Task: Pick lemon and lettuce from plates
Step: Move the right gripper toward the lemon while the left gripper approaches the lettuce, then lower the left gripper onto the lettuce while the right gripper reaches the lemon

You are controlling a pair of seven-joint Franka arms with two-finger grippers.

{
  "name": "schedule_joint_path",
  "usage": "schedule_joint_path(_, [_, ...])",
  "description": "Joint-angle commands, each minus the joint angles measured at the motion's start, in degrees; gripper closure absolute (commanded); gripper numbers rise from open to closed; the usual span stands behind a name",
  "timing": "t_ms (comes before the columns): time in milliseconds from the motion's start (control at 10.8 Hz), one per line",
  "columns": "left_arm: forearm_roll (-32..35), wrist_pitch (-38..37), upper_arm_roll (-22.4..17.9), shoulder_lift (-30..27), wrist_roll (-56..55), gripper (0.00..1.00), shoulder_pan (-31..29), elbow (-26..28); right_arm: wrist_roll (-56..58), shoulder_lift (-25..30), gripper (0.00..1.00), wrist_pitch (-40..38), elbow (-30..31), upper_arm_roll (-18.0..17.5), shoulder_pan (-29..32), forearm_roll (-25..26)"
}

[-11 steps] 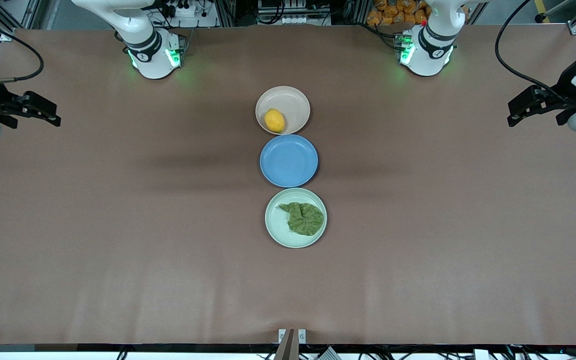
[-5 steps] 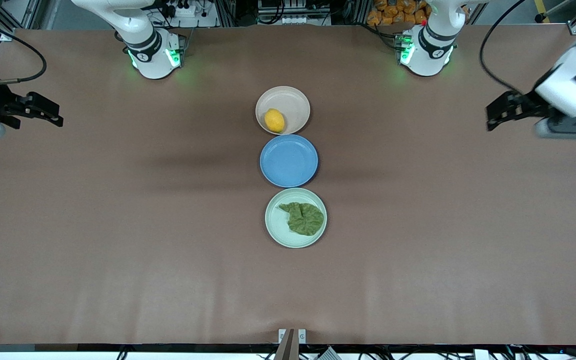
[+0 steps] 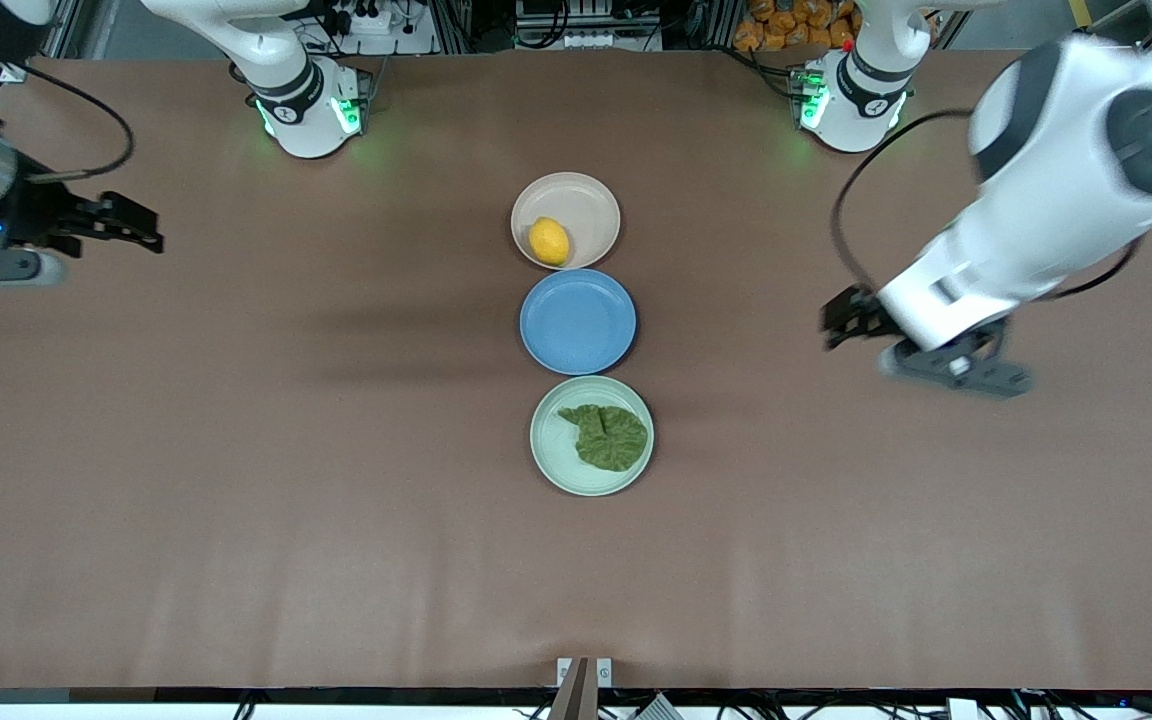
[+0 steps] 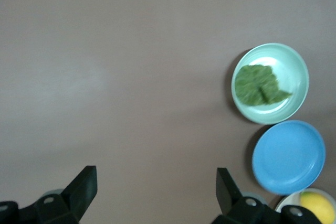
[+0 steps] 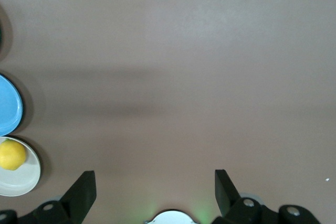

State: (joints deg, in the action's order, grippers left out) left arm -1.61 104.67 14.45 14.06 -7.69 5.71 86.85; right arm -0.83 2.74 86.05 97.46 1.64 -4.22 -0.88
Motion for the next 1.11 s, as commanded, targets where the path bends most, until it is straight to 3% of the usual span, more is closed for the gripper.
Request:
schedule_joint_path(0, [-0.77,9.81,-0.12,5.95,-10.29,0.0,7.18,-0.98,-5.5,1.31,0.0,2.62,5.35,0.11,-3.07,-5.05])
schedule_joint_path(92, [-0.42,13.68,-0.12,8.24,-13.89,0.0,9.91,-1.07,-5.76,1.57,0.0,4.03,7.72,0.11,-3.16,-7.88])
schedule_joint_path(462, [5.81,24.33,-0.39,15.36,-27.19,0.0,18.09,-1.34,-18.13,1.66,0.0,9.2,13.0,-1.03,-11.66,-8.08])
schedule_joint_path(740, [6.62,35.3,-0.56,20.72,-27.47,0.0,20.55,-1.51,-31.9,2.89,0.0,22.02,24.06,-1.12,-23.33,-8.08])
schedule_joint_path(1017, [8.71,46.29,-1.26,25.65,-27.91,0.0,22.15,-1.51,-41.77,2.1,0.0,23.11,25.93,-1.12,-31.34,-8.08])
